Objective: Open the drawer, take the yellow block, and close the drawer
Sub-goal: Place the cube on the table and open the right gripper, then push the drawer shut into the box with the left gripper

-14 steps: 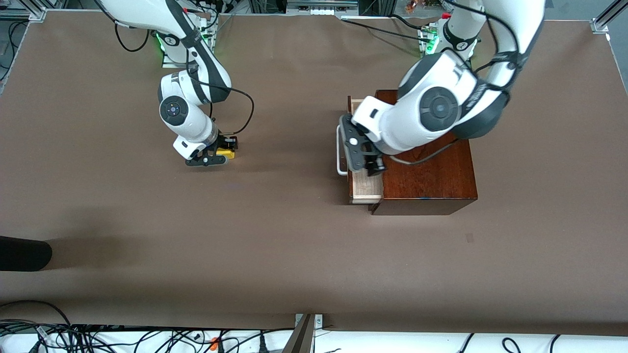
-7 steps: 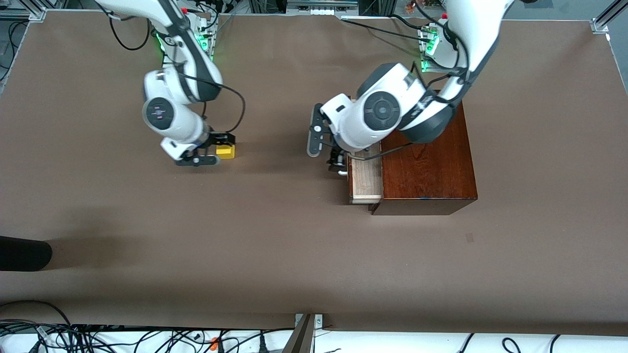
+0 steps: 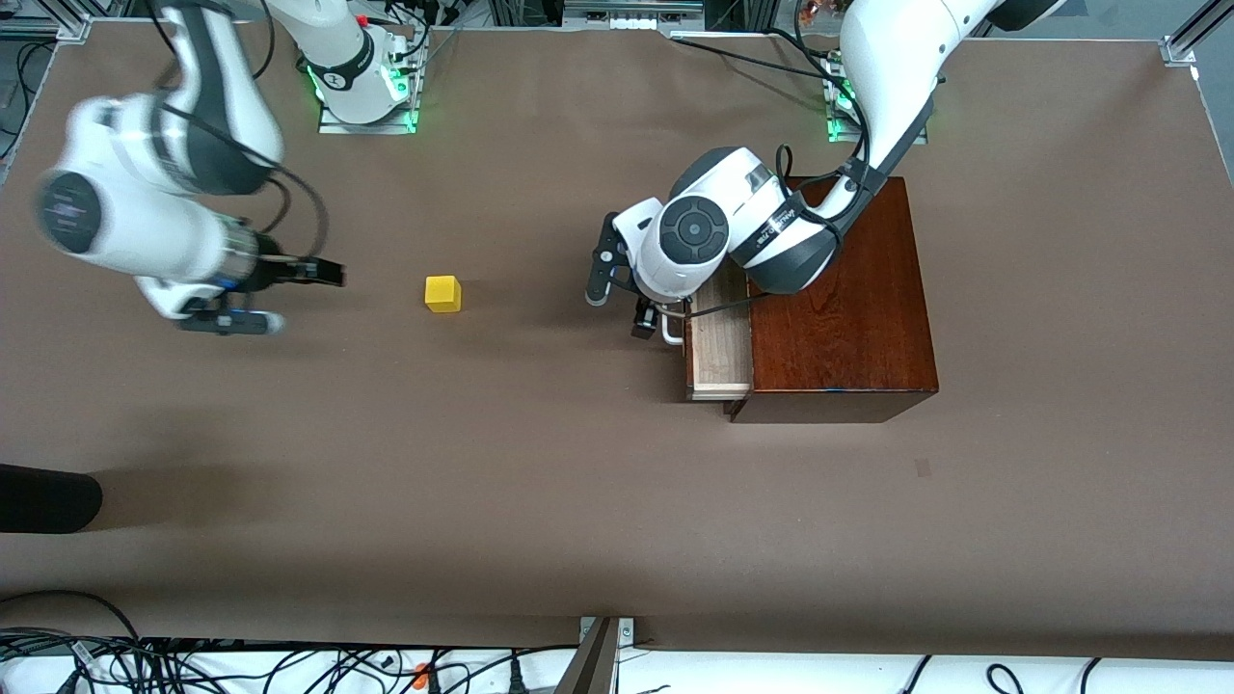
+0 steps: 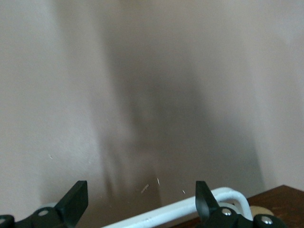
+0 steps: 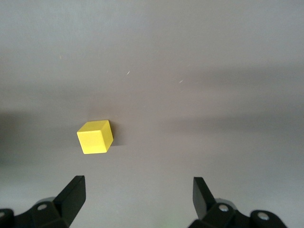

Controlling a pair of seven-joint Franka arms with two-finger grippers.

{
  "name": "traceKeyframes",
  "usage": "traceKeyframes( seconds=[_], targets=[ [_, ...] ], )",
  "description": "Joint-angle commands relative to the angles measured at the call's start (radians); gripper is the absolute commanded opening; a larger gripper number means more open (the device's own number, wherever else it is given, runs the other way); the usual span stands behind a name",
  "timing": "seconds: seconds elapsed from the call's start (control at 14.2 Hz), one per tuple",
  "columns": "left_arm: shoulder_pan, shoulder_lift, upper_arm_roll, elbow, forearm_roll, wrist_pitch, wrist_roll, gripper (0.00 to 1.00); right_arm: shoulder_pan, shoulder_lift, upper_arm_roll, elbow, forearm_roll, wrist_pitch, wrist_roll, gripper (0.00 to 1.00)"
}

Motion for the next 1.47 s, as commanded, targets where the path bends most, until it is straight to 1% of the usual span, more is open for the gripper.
traceKeyframes(
  seconds=[0.0,0.07,0.14,0.28,0.42,0.56,0.63,0.7,0.84,0.91,0.98,1.05,1.12,1.19,1.26,1.4],
  targets=[
    [0.056,-0.021,-0.004,-0.064,0.022,-0.001,0.027,1.00,0.003,-0.073,-0.042,0.064,-0.008,-0.096,-0.019,1.00],
    [0.059,-0.024,-0.004,-0.064,0.022,-0.011,0.029,1.00,0.003,-0.073,-0.062,0.120,-0.031,-0.160,-0.012,1.00],
    [0.068,-0.030,-0.004,-0.062,0.022,-0.024,0.029,1.00,0.001,-0.070,-0.065,0.182,-0.076,-0.222,-0.005,1.00],
    [0.080,-0.041,-0.004,-0.059,0.022,-0.042,0.029,1.00,0.001,-0.077,-0.065,0.234,-0.145,-0.259,-0.003,1.00],
    [0.099,-0.048,-0.004,-0.052,0.024,-0.076,0.029,1.00,0.000,-0.105,-0.083,0.248,-0.151,-0.264,-0.009,1.00],
    [0.109,-0.076,-0.007,-0.048,0.024,-0.114,0.029,1.00,0.000,-0.119,-0.099,0.306,-0.173,-0.297,-0.018,1.00],
    [0.117,-0.087,-0.007,-0.047,0.022,-0.134,0.029,1.00,0.000,-0.116,-0.097,0.347,-0.197,-0.331,-0.014,1.00],
    [0.119,-0.094,-0.007,-0.047,0.022,-0.145,0.029,1.00,-0.002,-0.110,-0.097,0.363,-0.205,-0.347,-0.011,1.00],
    [0.123,-0.102,-0.004,-0.044,0.024,-0.156,0.027,1.00,-0.005,-0.098,-0.093,0.372,-0.205,-0.348,-0.008,1.00],
    [0.128,-0.100,-0.002,-0.045,0.024,-0.159,0.027,1.00,-0.037,-0.093,-0.073,0.372,-0.202,-0.350,-0.006,1.00],
    [0.129,-0.100,-0.002,-0.045,0.024,-0.157,0.027,1.00,-0.107,-0.085,0.000,0.372,-0.200,-0.348,-0.006,1.00],
    [0.129,-0.102,-0.001,-0.045,0.024,-0.159,0.027,1.00,-0.238,-0.084,0.132,0.372,-0.202,-0.347,-0.003,1.00],
    [0.135,-0.102,-0.001,-0.045,0.024,-0.160,0.027,1.00,-0.378,-0.084,0.277,0.372,-0.203,-0.342,-0.002,1.00],
    [0.142,-0.102,0.001,-0.045,0.024,-0.165,0.029,1.00,-0.479,-0.085,0.390,0.372,-0.206,-0.341,-0.002,1.00],
    [0.146,-0.100,0.001,-0.045,0.024,-0.174,0.029,1.00,-0.517,-0.085,0.432,0.372,-0.206,-0.337,-0.002,1.00],
    [0.154,-0.103,-0.001,-0.044,0.061,-0.192,0.030,1.00,-0.519,-0.085,0.432,0.376,-0.205,-0.339,-0.005,1.00]
  ],
)
